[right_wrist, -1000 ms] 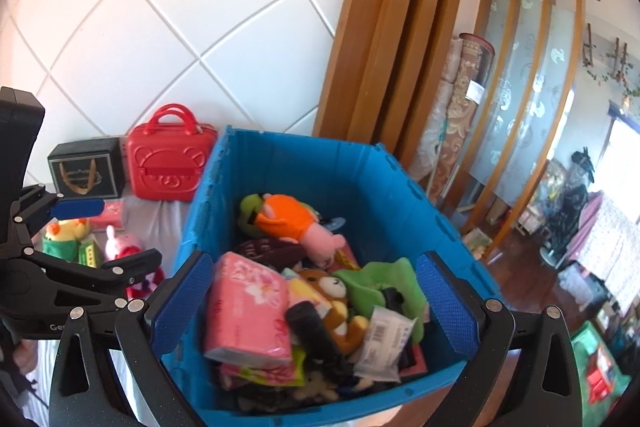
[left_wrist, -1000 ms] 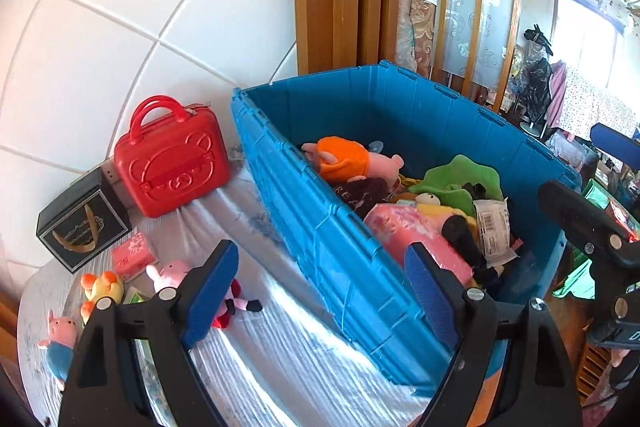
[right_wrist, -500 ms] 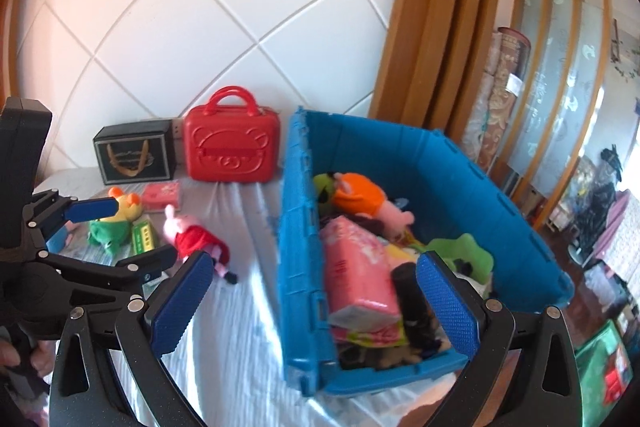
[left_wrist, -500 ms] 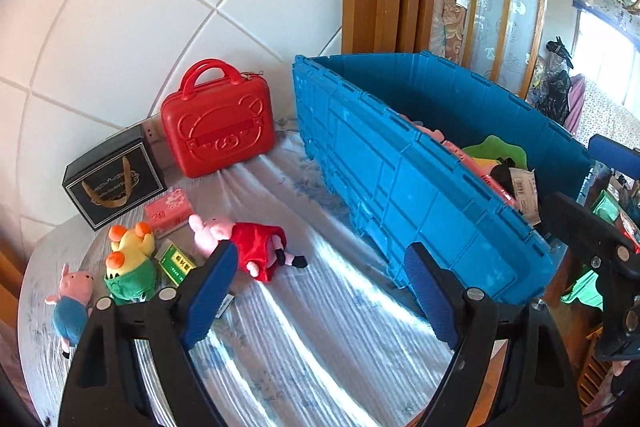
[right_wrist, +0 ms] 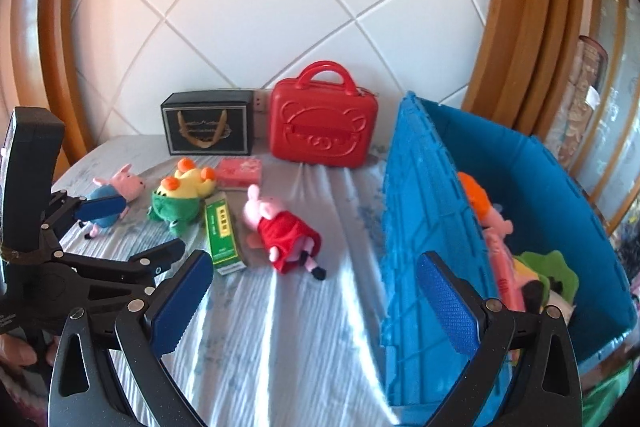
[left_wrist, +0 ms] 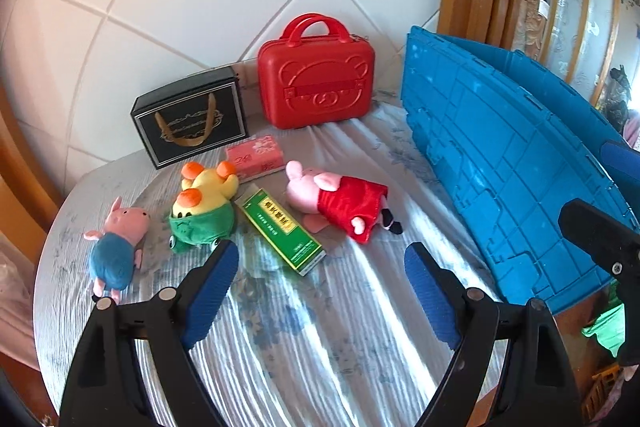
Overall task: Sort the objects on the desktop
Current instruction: 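Withdraw the right gripper from the bin back over the bed, then move the right gripper down to the pig in the blue shirt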
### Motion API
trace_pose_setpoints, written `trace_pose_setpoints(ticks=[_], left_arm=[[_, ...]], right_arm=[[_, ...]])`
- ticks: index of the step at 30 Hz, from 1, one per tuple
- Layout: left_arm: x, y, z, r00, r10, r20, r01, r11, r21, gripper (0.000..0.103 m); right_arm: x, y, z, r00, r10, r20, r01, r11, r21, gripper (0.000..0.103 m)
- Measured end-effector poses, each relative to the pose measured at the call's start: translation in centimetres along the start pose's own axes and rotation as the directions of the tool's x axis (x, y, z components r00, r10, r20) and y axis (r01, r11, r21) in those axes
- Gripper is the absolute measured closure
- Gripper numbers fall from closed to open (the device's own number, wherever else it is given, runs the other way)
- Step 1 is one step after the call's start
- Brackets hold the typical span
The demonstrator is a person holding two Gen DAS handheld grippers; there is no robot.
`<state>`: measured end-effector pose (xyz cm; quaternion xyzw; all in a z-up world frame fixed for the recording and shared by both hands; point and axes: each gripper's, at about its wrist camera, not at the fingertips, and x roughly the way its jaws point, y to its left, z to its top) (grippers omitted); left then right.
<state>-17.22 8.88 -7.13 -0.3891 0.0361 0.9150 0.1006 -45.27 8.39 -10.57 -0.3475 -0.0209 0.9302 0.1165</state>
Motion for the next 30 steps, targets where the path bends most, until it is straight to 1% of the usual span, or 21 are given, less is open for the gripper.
trace_pose_setpoints(ticks=[5,9,11,16,20,23,26,27,30], left_arm=[[0.8,4.0,-1.0,0.997,0.067,-0.026,-0.069,0.995,-0.067,0.018],[1.5,7.8,-1.9,0.992,0.116,-0.053,-0.122,0.983,-0.136,0.018],[1.9,9.9,-2.5,0.987,0.143,-0.072,-0.154,0.973,-0.175,0.018],[2.8,15.2,-4.1,0.967,0.221,-0.129,-0.249,0.932,-0.264,0.018],[3.3,18.5,-5.2,0.951,0.261,-0.166,-0.302,0.898,-0.319,0.018],[3.6,20.9,-6.1,0.939,0.286,-0.190,-0.338,0.870,-0.358,0.018],[4.0,23.2,-6.8,0.918,0.338,-0.206,-0.394,0.831,-0.394,0.018],[4.3,24.0,-6.9,0.914,0.348,-0.211,-0.405,0.819,-0.406,0.018],[5.4,26.5,-7.9,0.903,0.360,-0.236,-0.430,0.786,-0.445,0.018]], right_arm=[[3.1,2.4,0.7,0.997,0.074,-0.038,-0.075,0.997,-0.030,0.000],[5.6,5.2,1.6,0.987,0.145,-0.063,-0.149,0.986,-0.072,0.000],[7.3,6.7,2.2,0.981,0.171,-0.090,-0.179,0.979,-0.094,0.000],[10.9,11.4,3.5,0.955,0.259,-0.145,-0.280,0.947,-0.156,0.000],[13.5,15.5,4.7,0.926,0.332,-0.178,-0.365,0.907,-0.209,0.000],[15.6,18.1,5.6,0.905,0.371,-0.207,-0.413,0.881,-0.230,0.000],[17.7,20.5,6.3,0.882,0.409,-0.237,-0.460,0.855,-0.240,0.000],[18.6,21.4,6.6,0.873,0.419,-0.250,-0.476,0.845,-0.245,0.000],[21.1,23.7,7.2,0.859,0.429,-0.280,-0.498,0.828,-0.258,0.000]])
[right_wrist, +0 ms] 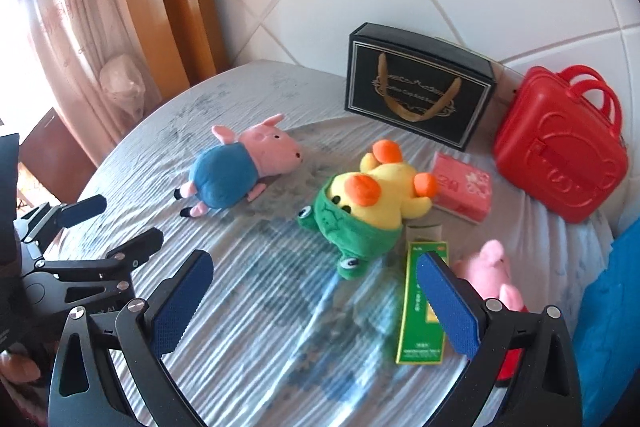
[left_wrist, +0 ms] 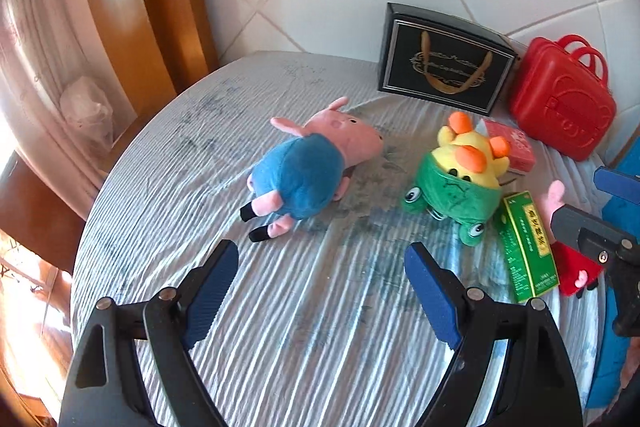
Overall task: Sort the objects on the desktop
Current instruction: 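Move the right gripper down to the pig in the blue shirt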
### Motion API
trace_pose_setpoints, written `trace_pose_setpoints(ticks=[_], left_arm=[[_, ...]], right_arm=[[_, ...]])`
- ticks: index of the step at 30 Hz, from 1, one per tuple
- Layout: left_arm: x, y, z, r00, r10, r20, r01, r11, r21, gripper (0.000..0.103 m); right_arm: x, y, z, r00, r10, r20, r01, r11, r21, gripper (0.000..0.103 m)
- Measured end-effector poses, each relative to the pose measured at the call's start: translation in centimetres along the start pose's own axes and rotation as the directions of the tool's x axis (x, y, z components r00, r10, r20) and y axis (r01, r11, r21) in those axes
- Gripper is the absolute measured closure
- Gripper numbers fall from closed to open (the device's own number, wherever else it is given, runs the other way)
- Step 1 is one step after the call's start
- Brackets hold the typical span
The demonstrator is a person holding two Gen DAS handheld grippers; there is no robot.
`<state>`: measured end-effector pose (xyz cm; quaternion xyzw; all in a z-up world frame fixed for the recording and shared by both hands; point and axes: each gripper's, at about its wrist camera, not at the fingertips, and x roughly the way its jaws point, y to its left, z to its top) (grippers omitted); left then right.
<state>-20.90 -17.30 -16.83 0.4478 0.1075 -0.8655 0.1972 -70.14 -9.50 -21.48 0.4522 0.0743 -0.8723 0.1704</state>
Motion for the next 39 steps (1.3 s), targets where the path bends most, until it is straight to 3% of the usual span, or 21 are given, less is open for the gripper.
trace_pose_setpoints(ticks=[8,16,19,22,26,28,29,32,35,39], left_arm=[[8.0,2.0,1.3,0.996,0.001,-0.094,-0.009,0.996,-0.087,0.018],[16.1,1.4,2.8,0.985,-0.029,-0.173,0.012,0.995,-0.096,0.018],[18.1,1.5,2.9,0.982,0.003,-0.191,-0.020,0.996,-0.088,0.018],[19.0,2.7,3.2,0.982,0.060,-0.182,-0.074,0.995,-0.068,0.018],[19.8,5.1,3.6,0.980,0.082,-0.183,-0.095,0.994,-0.061,0.016],[20.0,6.0,4.2,0.980,0.100,-0.170,-0.111,0.993,-0.051,0.003],[19.9,6.2,4.5,0.981,0.108,-0.158,-0.116,0.992,-0.041,0.001],[18.9,6.4,5.3,0.986,0.095,-0.134,-0.099,0.995,-0.023,0.001],[17.4,6.2,5.4,0.992,0.035,-0.118,-0.042,0.997,-0.059,0.001],[18.7,5.3,5.2,0.988,0.003,-0.154,-0.017,0.996,-0.084,0.001]], right_arm=[[8.4,1.9,3.9,0.994,0.079,-0.079,-0.084,0.995,-0.060,0.000],[16.5,2.3,7.1,0.986,0.095,-0.139,-0.110,0.989,-0.100,0.000],[18.9,2.2,8.1,0.985,0.087,-0.152,-0.104,0.989,-0.108,0.000],[20.9,2.3,8.9,0.983,0.081,-0.165,-0.100,0.989,-0.112,0.000],[23.0,2.6,9.6,0.979,0.091,-0.183,-0.113,0.988,-0.109,0.000],[23.8,3.0,9.8,0.977,0.100,-0.188,-0.121,0.987,-0.106,0.000],[24.2,3.1,9.8,0.976,0.105,-0.192,-0.126,0.987,-0.103,0.000],[24.9,3.8,9.9,0.972,0.122,-0.201,-0.144,0.984,-0.100,0.000],[25.0,4.4,10.0,0.970,0.135,-0.204,-0.161,0.980,-0.114,0.000],[25.0,4.7,10.4,0.972,0.135,-0.195,-0.159,0.980,-0.118,0.000]])
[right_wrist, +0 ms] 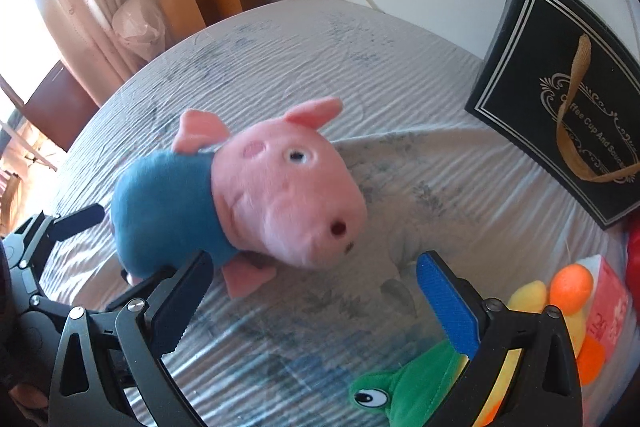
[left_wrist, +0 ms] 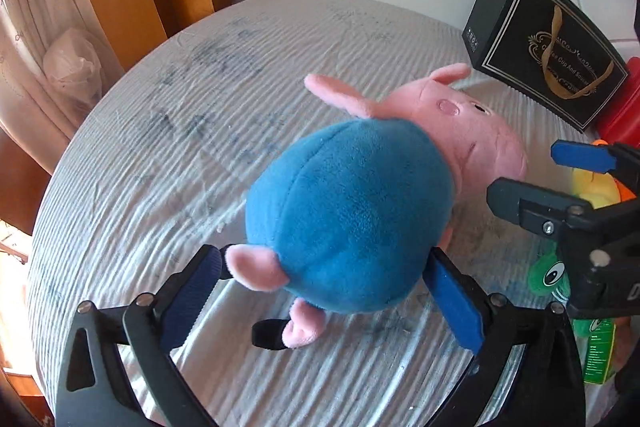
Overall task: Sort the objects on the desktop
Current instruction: 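Move the right gripper down to the pig in the blue shirt, then close the right gripper on the blue-shirt pig's head and lift it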
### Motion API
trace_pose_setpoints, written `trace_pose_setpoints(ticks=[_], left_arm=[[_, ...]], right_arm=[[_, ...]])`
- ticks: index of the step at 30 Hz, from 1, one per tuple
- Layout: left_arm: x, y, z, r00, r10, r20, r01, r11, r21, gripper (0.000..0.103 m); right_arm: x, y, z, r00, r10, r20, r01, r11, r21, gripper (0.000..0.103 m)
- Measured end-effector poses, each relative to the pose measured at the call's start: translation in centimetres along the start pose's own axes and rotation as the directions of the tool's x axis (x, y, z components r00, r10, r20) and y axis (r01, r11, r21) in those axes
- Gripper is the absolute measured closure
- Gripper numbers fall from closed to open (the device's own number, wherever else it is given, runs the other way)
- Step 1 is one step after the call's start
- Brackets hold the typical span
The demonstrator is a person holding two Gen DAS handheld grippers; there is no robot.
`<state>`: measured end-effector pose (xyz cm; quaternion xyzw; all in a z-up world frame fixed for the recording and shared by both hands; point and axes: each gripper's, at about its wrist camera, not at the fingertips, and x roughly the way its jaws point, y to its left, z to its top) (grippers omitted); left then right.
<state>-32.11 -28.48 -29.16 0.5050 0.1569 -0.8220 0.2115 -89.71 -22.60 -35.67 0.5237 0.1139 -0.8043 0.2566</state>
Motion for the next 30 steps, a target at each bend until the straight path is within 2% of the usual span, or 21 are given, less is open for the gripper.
trace_pose_setpoints(ticks=[3,6,11,19,21,23,24,30], left_arm=[[1.5,-0.6,-0.3,1.000,0.021,-0.009,-0.021,1.000,0.005,0.001],[1.7,-1.0,-0.7,0.999,0.048,0.019,-0.049,0.998,0.041,0.001],[1.9,-0.5,-0.6,0.999,0.026,0.025,-0.028,0.999,0.042,0.001],[2.4,0.1,0.2,0.998,0.013,0.057,-0.015,0.999,0.043,0.002],[2.6,0.1,0.3,0.998,0.016,0.058,-0.019,0.999,0.049,0.004],[2.7,0.0,0.3,0.998,0.020,0.052,-0.024,0.998,0.064,0.006],[2.6,0.0,0.3,0.998,0.019,0.056,-0.023,0.998,0.062,0.007],[1.8,0.0,0.3,0.997,0.007,0.077,-0.011,0.998,0.061,0.019]], right_arm=[[0.3,-0.1,0.3,1.000,0.001,-0.002,-0.001,1.000,-0.001,0.000],[1.4,-0.2,0.5,1.000,0.012,-0.023,-0.013,1.000,-0.025,0.000],[2.7,0.2,0.8,1.000,-0.005,-0.019,0.003,0.996,-0.087,0.000],[4.0,-0.1,2.0,0.998,0.067,0.013,-0.066,0.994,-0.091,0.000],[4.2,-0.2,2.1,0.996,0.089,0.014,-0.087,0.992,-0.087,0.005],[4.5,-0.2,1.9,0.991,0.134,-0.003,-0.134,0.987,-0.084,0.027],[4.4,0.0,1.8,0.988,0.157,-0.005,-0.157,0.984,-0.085,0.030],[3.6,0.9,1.5,0.993,0.116,0.022,-0.113,0.988,-0.105,0.038]])
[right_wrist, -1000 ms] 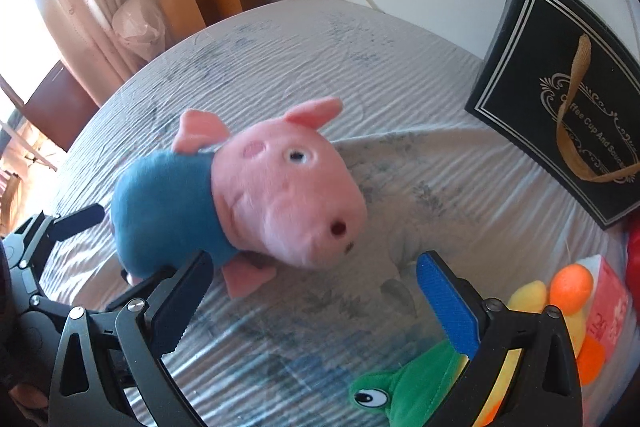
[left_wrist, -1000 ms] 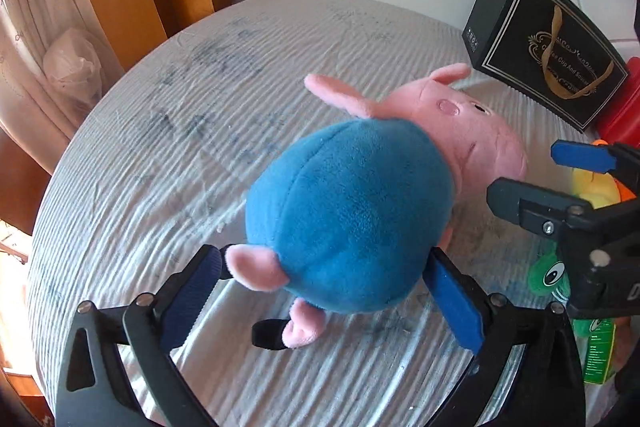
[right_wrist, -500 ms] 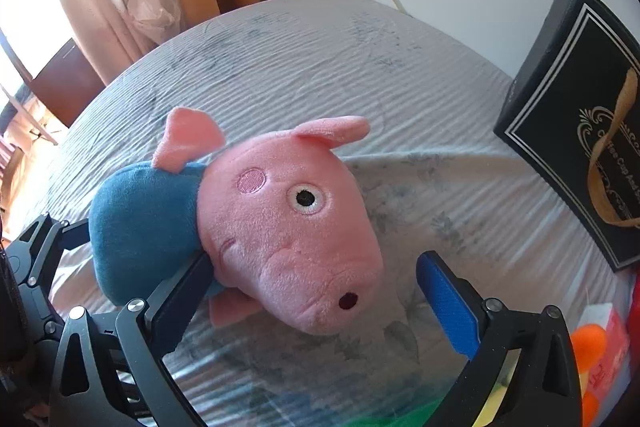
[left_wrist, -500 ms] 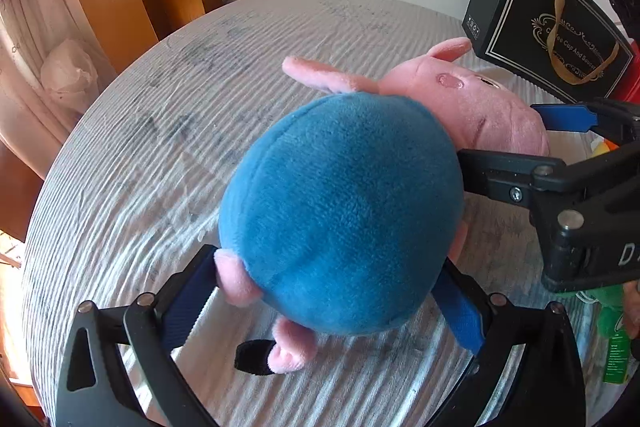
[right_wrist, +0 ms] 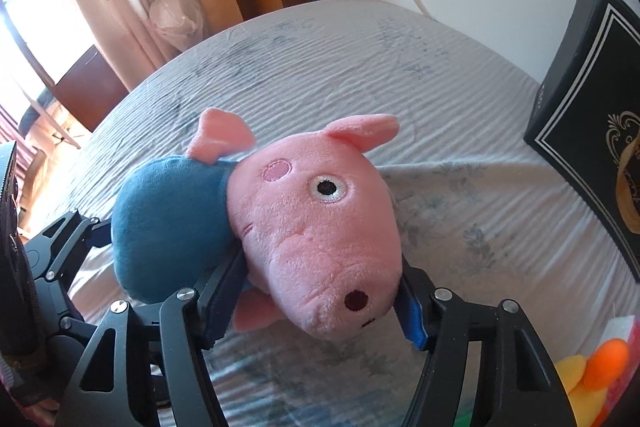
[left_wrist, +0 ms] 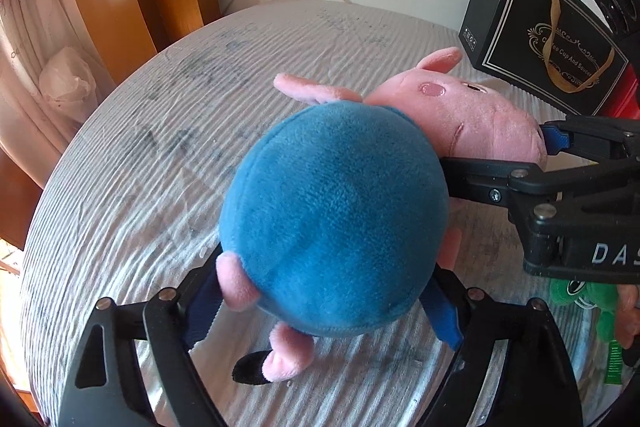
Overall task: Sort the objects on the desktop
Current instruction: 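Close the right gripper on the blue-shirt pig's head and lift it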
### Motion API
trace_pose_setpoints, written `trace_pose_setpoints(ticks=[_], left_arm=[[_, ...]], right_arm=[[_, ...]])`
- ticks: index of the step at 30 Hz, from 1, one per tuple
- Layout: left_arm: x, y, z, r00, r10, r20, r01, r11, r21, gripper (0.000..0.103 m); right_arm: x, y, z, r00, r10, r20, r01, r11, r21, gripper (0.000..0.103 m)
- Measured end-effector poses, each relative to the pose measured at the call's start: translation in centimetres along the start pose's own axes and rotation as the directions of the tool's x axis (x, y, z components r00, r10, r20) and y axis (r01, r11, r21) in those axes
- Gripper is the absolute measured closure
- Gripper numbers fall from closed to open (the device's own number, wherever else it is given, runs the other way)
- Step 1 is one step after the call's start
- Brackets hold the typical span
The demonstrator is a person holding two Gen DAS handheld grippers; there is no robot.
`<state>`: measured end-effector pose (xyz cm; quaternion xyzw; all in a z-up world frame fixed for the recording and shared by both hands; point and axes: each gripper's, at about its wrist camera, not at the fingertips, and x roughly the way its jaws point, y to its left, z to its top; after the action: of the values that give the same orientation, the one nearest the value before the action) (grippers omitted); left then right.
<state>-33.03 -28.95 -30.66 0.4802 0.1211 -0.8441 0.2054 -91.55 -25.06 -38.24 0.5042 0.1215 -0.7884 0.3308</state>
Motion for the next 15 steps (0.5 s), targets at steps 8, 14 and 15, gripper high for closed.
trace_pose_setpoints(ticks=[8,14,15], left_arm=[[-2.3,-0.6,0.4,0.999,-0.008,0.047,0.006,0.999,0.032,0.022],[-6.8,-2.4,1.6,0.990,-0.027,0.140,0.016,0.997,0.081,0.022],[-7.9,-2.8,1.7,0.987,-0.034,0.158,0.020,0.996,0.091,0.022]], right_arm=[[-2.6,0.7,-1.1,0.998,-0.033,0.051,0.033,0.999,0.009,0.041],[-7.5,0.9,-1.4,0.988,-0.075,0.134,0.070,0.997,0.038,0.042],[-8.8,0.9,-1.6,0.985,-0.083,0.153,0.077,0.996,0.047,0.042]])
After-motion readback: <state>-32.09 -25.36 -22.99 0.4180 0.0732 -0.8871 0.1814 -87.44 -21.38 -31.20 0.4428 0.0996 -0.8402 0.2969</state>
